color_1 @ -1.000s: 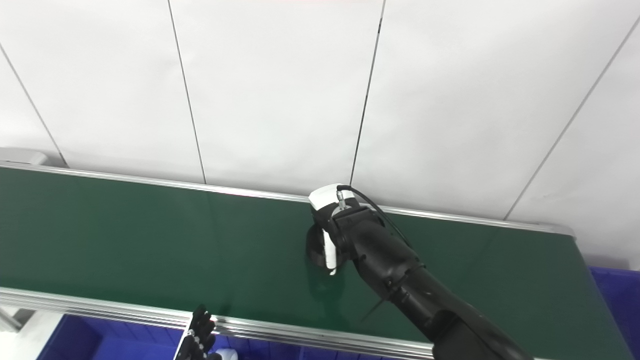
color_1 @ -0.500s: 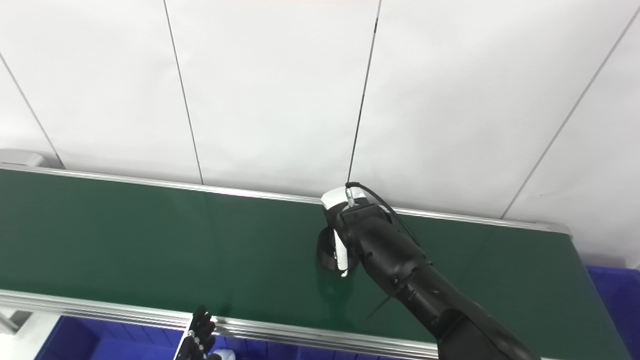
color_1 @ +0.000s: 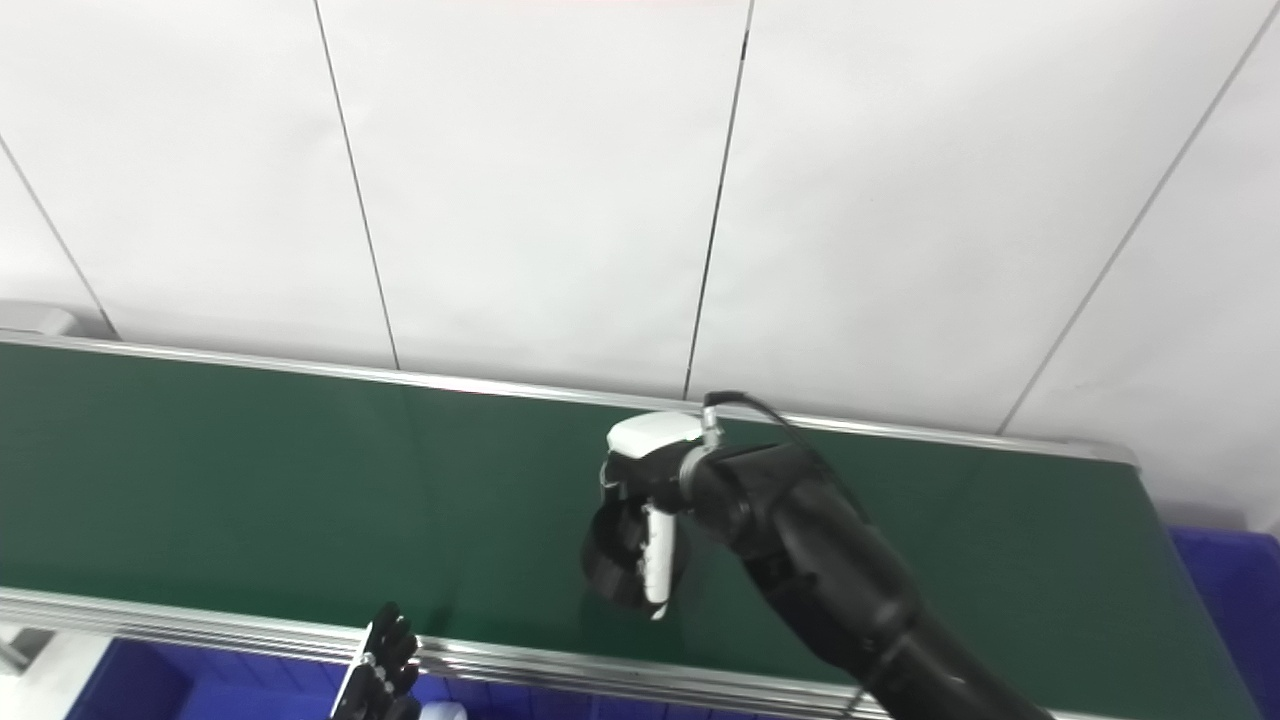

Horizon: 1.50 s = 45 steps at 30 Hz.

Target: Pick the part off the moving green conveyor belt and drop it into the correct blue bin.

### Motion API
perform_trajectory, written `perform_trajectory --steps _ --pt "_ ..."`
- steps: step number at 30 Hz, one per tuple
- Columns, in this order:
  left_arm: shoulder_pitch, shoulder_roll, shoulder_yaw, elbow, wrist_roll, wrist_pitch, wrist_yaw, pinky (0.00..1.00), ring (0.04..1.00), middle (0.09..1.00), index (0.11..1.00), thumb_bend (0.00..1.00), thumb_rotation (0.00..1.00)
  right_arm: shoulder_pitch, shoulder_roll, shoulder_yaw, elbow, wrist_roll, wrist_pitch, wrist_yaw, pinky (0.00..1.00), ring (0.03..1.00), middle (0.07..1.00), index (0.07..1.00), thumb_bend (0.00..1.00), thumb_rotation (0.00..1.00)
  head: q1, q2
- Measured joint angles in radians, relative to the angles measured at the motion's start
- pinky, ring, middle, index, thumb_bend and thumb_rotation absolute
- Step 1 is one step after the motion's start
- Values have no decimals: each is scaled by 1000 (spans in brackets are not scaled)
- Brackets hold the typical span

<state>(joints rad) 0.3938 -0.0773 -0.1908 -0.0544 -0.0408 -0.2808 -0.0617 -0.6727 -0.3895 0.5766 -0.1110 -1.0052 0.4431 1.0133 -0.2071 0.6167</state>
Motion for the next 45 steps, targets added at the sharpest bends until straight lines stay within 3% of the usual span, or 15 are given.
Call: perform_trajectory --steps 1,3,8,12,13,14,15,18,22,26,31,41,42,43,45 --pt "0 4 4 -1 0 9 0 1000 1000 1000 1000 558 699 3 -15 -10 -49 -13 3 28 321 448 436 534 521 0 0 0" --pt "0 16 8 -5 0 28 0 998 1000 1000 1000 564 709 17 -28 -14 -115 -40 10 89 279 418 509 691 524 0 -41 27" --pt "1 37 26 -46 -9 63 0 1000 1000 1000 1000 550 724 124 -26 5 -219 -112 13 224 277 407 523 648 525 0 -107 69" --pt "-1 61 36 -64 -17 67 -16 1000 1000 1000 1000 539 756 206 -28 60 -314 -203 -11 229 253 401 533 624 527 0 -132 83" --pt "-1 69 40 -70 -17 69 -19 1000 1000 1000 1000 544 764 226 -30 88 -323 -225 -22 229 272 416 545 620 600 75 -159 104" --pt "-1 75 43 -76 -18 73 -22 1000 1000 1000 1000 547 767 248 -32 114 -325 -234 -32 230 340 460 574 622 795 285 -182 130" --pt "-1 82 49 -86 -22 92 -24 1000 1000 1000 1000 547 767 271 -37 146 -326 -239 -35 230 346 465 577 622 814 306 -183 130" --pt "1 98 54 -124 -51 132 -33 1000 1000 1000 1000 563 749 339 -50 195 -353 -268 -35 230 222 330 498 615 597 85 -210 175" --pt "-3 101 60 -164 -76 177 -38 1000 1000 1000 1000 568 741 390 -73 203 -410 -295 -32 230 206 311 484 630 553 3 -239 219" --pt "-8 102 61 -203 -87 215 -43 1000 1000 1000 1000 586 752 466 -95 177 -462 -361 -55 230 160 251 476 520 532 0 -238 247" --pt "-10 104 63 -241 -91 267 -45 1000 1000 1000 1000 592 751 589 -71 88 -473 -452 -116 231 122 197 470 491 528 0 -222 261" --pt "-12 96 59 -252 -82 292 -45 1000 1000 1000 1000 587 741 605 -15 -16 -428 -508 -269 232 158 244 472 492 531 1 -187 255" --pt "-11 97 60 -252 -82 292 -45 1000 1000 1000 1000 586 742 607 -13 -19 -421 -511 -275 232 171 260 474 493 531 4 -186 255" --pt "-11 97 61 -252 -82 292 -45 1000 1000 1000 1000 584 743 610 -10 -23 -412 -510 -281 232 310 421 575 637 724 206 -184 255" --pt "-11 96 59 -252 -82 292 -45 1000 1000 1000 1000 586 744 621 -5 -33 -409 -500 -299 233 496 607 706 743 842 350 -176 252"
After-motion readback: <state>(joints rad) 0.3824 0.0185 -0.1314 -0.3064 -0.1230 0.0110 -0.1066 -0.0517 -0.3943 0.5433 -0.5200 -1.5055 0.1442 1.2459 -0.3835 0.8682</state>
